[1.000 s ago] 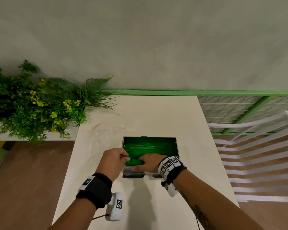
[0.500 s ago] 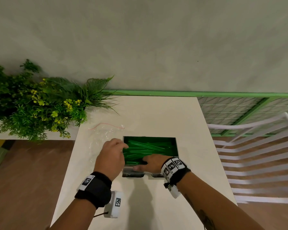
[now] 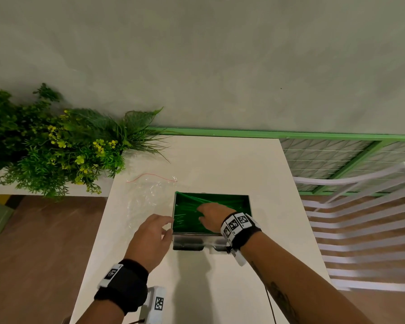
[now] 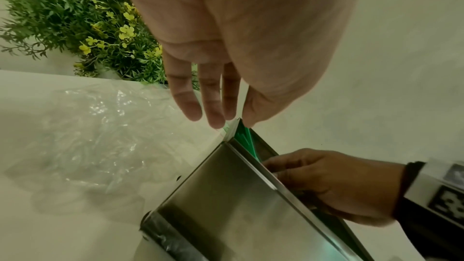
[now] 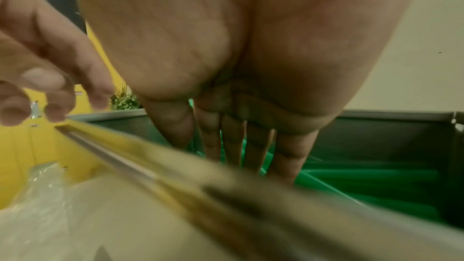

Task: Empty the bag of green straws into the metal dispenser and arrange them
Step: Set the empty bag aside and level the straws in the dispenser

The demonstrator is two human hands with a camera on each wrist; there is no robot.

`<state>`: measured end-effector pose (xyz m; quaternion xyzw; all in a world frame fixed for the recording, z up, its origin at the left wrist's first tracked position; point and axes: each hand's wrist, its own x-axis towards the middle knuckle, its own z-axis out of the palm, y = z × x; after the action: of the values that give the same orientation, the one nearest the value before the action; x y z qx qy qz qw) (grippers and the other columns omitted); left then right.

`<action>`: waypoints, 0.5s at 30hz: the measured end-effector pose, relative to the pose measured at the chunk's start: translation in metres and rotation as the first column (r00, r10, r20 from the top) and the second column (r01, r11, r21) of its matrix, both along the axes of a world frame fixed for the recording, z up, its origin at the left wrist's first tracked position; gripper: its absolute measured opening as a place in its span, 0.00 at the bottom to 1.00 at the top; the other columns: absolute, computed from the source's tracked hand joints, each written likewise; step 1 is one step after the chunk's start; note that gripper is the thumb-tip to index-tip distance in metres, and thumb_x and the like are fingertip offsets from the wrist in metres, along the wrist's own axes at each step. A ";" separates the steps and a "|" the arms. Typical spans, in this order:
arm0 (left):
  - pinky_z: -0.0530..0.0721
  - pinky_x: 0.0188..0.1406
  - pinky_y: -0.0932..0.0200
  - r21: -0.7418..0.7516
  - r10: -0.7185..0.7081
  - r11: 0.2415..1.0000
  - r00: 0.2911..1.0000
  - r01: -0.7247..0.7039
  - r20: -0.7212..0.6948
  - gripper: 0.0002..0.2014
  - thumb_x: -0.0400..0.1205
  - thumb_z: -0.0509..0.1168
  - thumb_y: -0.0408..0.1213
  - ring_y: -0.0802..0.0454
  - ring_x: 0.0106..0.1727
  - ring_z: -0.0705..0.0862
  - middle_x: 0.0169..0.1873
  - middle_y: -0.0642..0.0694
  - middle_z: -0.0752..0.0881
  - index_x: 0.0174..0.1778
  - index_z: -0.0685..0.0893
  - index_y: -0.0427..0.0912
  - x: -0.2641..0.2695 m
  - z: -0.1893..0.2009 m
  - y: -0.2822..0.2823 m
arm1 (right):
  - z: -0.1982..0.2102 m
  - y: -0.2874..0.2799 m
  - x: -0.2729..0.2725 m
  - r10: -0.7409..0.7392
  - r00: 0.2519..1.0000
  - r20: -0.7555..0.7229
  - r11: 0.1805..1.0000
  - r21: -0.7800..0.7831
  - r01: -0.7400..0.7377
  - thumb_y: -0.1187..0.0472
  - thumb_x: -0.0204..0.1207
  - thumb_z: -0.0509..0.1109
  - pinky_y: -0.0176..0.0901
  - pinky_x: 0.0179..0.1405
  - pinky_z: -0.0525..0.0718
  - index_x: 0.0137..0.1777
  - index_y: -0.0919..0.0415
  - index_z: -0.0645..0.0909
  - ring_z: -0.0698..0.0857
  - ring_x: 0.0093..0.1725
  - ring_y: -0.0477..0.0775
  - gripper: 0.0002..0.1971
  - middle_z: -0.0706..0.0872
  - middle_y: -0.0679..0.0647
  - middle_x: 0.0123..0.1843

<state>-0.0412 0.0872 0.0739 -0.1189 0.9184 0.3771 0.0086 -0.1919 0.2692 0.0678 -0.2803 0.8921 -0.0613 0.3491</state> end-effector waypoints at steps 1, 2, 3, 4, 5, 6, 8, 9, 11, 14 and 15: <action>0.88 0.51 0.58 0.005 0.005 1.000 1.000 -0.005 -0.008 0.13 0.84 0.70 0.32 0.62 0.47 0.87 0.54 0.55 0.86 0.62 0.88 0.52 0.004 0.001 -0.002 | 0.002 -0.002 -0.002 -0.014 1.000 0.001 1.000 0.006 0.014 0.56 0.90 0.60 0.58 0.75 0.82 0.77 0.62 0.80 0.83 0.74 0.67 0.20 0.82 0.64 0.78; 0.89 0.51 0.57 0.017 0.014 1.000 1.000 -0.014 -0.011 0.13 0.84 0.70 0.33 0.61 0.47 0.87 0.54 0.57 0.86 0.60 0.89 0.53 0.008 0.002 -0.004 | 0.003 -0.003 -0.004 -0.019 1.000 0.005 1.000 0.018 0.019 0.57 0.89 0.60 0.58 0.71 0.85 0.71 0.63 0.84 0.87 0.67 0.68 0.18 0.86 0.64 0.71; 0.89 0.52 0.56 0.034 0.022 0.999 1.000 -0.021 -0.007 0.12 0.84 0.71 0.33 0.61 0.47 0.88 0.53 0.58 0.87 0.59 0.89 0.54 0.011 0.003 -0.006 | 0.005 -0.004 -0.005 -0.005 1.000 0.013 1.000 0.031 0.005 0.58 0.89 0.60 0.59 0.68 0.87 0.65 0.62 0.87 0.88 0.63 0.67 0.16 0.89 0.62 0.67; 0.89 0.52 0.56 0.045 0.024 0.999 1.000 -0.024 0.002 0.11 0.84 0.71 0.33 0.61 0.47 0.88 0.53 0.60 0.87 0.57 0.90 0.54 0.015 0.004 -0.008 | 0.006 -0.004 -0.004 0.031 0.999 0.028 0.999 0.042 -0.032 0.60 0.88 0.61 0.59 0.68 0.87 0.63 0.59 0.88 0.88 0.63 0.65 0.15 0.89 0.60 0.66; 0.89 0.52 0.56 0.052 0.024 0.998 1.000 -0.024 0.010 0.11 0.84 0.71 0.34 0.61 0.47 0.88 0.52 0.61 0.87 0.56 0.90 0.55 0.018 0.004 -0.009 | 0.008 -0.005 -0.001 0.081 0.995 0.052 0.994 0.063 -0.085 0.62 0.87 0.62 0.58 0.69 0.86 0.63 0.57 0.89 0.87 0.65 0.64 0.14 0.89 0.58 0.68; 0.89 0.53 0.56 0.058 0.019 0.998 1.000 -0.020 0.020 0.11 0.84 0.71 0.34 0.61 0.47 0.88 0.52 0.62 0.87 0.55 0.90 0.56 0.020 0.004 -0.009 | 0.006 -0.005 0.001 0.122 0.989 0.079 0.988 0.089 -0.129 0.64 0.86 0.63 0.57 0.70 0.85 0.65 0.55 0.89 0.86 0.67 0.64 0.15 0.88 0.58 0.71; 0.89 0.54 0.55 0.070 0.001 0.998 0.999 -0.004 0.049 0.11 0.84 0.70 0.35 0.61 0.48 0.88 0.52 0.62 0.87 0.56 0.89 0.58 0.024 0.004 -0.009 | 0.004 -0.005 0.004 0.127 0.987 0.097 0.984 0.116 -0.138 0.68 0.85 0.63 0.57 0.73 0.83 0.72 0.57 0.86 0.84 0.71 0.64 0.19 0.85 0.59 0.75; 0.89 0.55 0.55 0.075 -0.007 0.997 0.998 0.003 0.061 0.11 0.85 0.70 0.36 0.61 0.48 0.88 0.52 0.62 0.87 0.56 0.89 0.58 0.025 0.004 -0.009 | 0.005 -0.005 0.003 0.110 0.990 0.082 0.988 0.100 -0.118 0.68 0.85 0.62 0.58 0.73 0.83 0.73 0.58 0.85 0.84 0.72 0.65 0.19 0.85 0.60 0.75; 0.89 0.55 0.56 0.074 -0.005 0.997 0.998 0.000 0.066 0.11 0.85 0.70 0.36 0.61 0.48 0.88 0.51 0.61 0.88 0.57 0.89 0.58 0.027 0.006 -0.010 | 0.009 -0.005 -0.003 0.066 0.997 0.029 0.998 0.023 -0.066 0.65 0.86 0.61 0.59 0.70 0.85 0.67 0.60 0.86 0.87 0.66 0.65 0.15 0.87 0.61 0.68; 0.89 0.54 0.58 0.075 0.013 0.997 0.998 -0.017 0.055 0.10 0.85 0.69 0.35 0.61 0.47 0.88 0.50 0.60 0.89 0.55 0.90 0.57 0.030 0.009 -0.010 | 0.007 0.003 -0.014 -0.004 0.995 -0.098 0.999 -0.051 -0.001 0.63 0.86 0.64 0.58 0.64 0.87 0.58 0.58 0.88 0.87 0.58 0.62 0.11 0.84 0.58 0.62; 0.89 0.53 0.59 0.077 0.018 0.997 0.998 -0.022 0.054 0.10 0.85 0.69 0.35 0.62 0.47 0.88 0.50 0.60 0.90 0.54 0.90 0.58 0.032 0.009 -0.010 | 0.005 0.005 -0.015 -0.010 0.992 -0.127 0.999 -0.041 0.005 0.64 0.84 0.67 0.59 0.65 0.87 0.58 0.55 0.88 0.86 0.60 0.62 0.10 0.82 0.56 0.64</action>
<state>-0.0094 0.0774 0.0825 -0.1376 0.9014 0.4091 0.0338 -0.2065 0.2743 0.0727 -0.2874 0.9121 -0.0629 0.2857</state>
